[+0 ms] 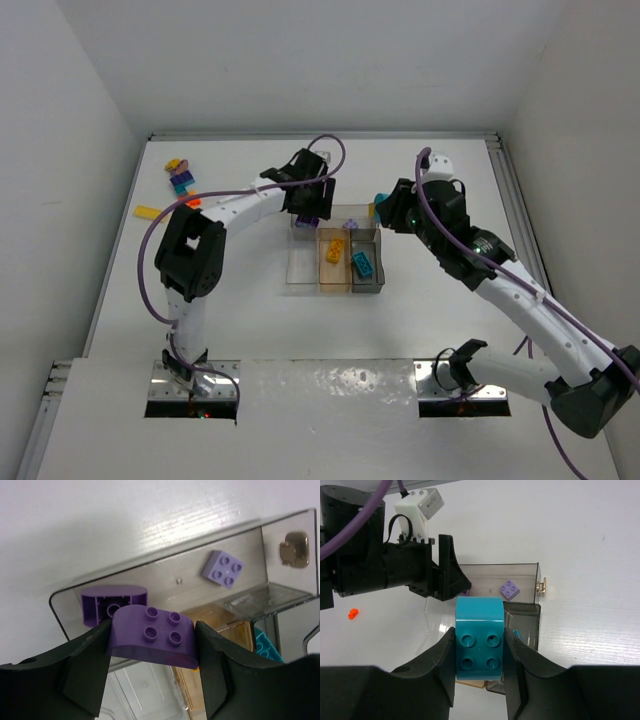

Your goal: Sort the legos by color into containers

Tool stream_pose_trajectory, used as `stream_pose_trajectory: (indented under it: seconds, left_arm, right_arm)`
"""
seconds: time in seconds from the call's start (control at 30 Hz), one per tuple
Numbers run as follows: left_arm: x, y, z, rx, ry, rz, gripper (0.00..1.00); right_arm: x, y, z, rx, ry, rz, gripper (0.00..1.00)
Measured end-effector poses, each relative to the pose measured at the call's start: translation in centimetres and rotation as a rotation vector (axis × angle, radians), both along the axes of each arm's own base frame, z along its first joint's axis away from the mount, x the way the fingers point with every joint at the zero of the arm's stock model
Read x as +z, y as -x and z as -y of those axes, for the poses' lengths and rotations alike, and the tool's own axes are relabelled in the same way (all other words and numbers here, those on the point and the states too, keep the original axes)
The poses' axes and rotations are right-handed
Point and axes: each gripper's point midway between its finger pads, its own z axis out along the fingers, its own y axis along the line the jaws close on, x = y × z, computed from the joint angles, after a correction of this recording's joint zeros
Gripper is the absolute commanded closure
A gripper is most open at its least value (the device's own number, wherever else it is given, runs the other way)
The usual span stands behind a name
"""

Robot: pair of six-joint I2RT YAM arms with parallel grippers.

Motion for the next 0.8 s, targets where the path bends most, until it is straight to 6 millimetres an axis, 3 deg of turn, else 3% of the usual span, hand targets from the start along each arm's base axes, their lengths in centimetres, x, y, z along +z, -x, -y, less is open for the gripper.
stream_pose_trajectory:
  seconds: [0.13,0.47,0.57,0.67,0.7,0.8]
  left_arm:
    - [0.5,-1.0,0.3,0.031,0.02,0.035,0.53]
    - [0.2,-1.2,0.4,-0.008,0.002,0.049,0.18]
    - [0.2,-1.2,0.4,-0.032,-0.004,0.056,0.18]
    - [0.4,-1.2,0.4,-0.064,-0.013,0.066,0.3]
    - [0.7,-1.2,0.4,-0.076,-0.016,0.074,0.4]
    - [2.2,-1.3,0.3,-0.185,-0.049,0.136,0.47]
  right_arm:
    - [-0.3,0.2,0.4,-0.008,0.012,-0.006,1.0]
    - [-0.2,0.3,0.8,-0.019,0.028,0.002,1.0]
    - [-0.3,0.3,0.8,-0.018,0.03,0.0,1.0]
    - [-0.5,0.2,0.7,-0.012,0.033,-0.005,1.0]
    - [-0.6,0.2,0.6,-0.01,0.034,-0.007,1.0]
    - [-0.7,0.2,0.5,-0.007,0.035,-0.011,1.0]
